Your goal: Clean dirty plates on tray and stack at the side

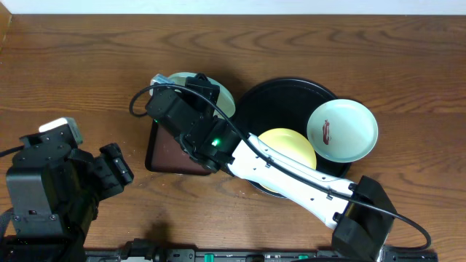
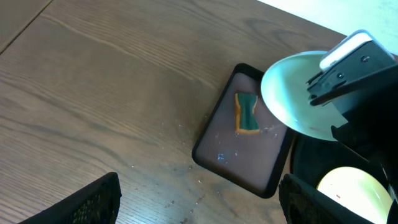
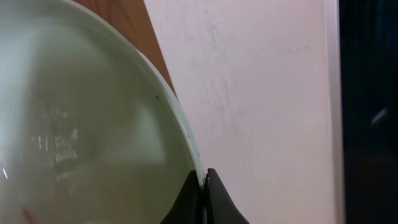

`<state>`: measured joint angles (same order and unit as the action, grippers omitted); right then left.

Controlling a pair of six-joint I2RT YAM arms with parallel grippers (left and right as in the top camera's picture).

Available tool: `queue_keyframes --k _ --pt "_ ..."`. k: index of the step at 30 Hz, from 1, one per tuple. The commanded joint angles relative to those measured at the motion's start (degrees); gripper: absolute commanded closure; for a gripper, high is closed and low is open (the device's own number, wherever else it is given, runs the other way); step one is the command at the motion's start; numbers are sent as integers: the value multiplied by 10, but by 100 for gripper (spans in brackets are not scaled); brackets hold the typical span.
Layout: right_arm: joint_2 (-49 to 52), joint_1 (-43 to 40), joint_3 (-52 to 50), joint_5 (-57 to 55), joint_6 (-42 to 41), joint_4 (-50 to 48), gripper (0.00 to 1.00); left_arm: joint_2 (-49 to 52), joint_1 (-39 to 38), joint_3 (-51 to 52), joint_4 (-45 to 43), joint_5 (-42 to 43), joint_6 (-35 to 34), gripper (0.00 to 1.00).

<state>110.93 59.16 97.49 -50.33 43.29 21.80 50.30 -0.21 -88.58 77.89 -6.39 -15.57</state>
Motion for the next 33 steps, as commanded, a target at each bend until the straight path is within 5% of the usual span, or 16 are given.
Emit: queue_keyframes --k 1,13,28,33 --pt "-9 5 10 -24 75 -2 99 2 3 -3 1 -8 3 18" --pt "-9 14 10 -24 80 -42 99 2 3 -3 1 -8 3 18" --pt "-9 -57 10 19 -376 81 99 3 3 -3 0 -8 -25 18" --pt "-9 -100 10 160 -428 93 99 12 3 -2 1 -8 -25 18"
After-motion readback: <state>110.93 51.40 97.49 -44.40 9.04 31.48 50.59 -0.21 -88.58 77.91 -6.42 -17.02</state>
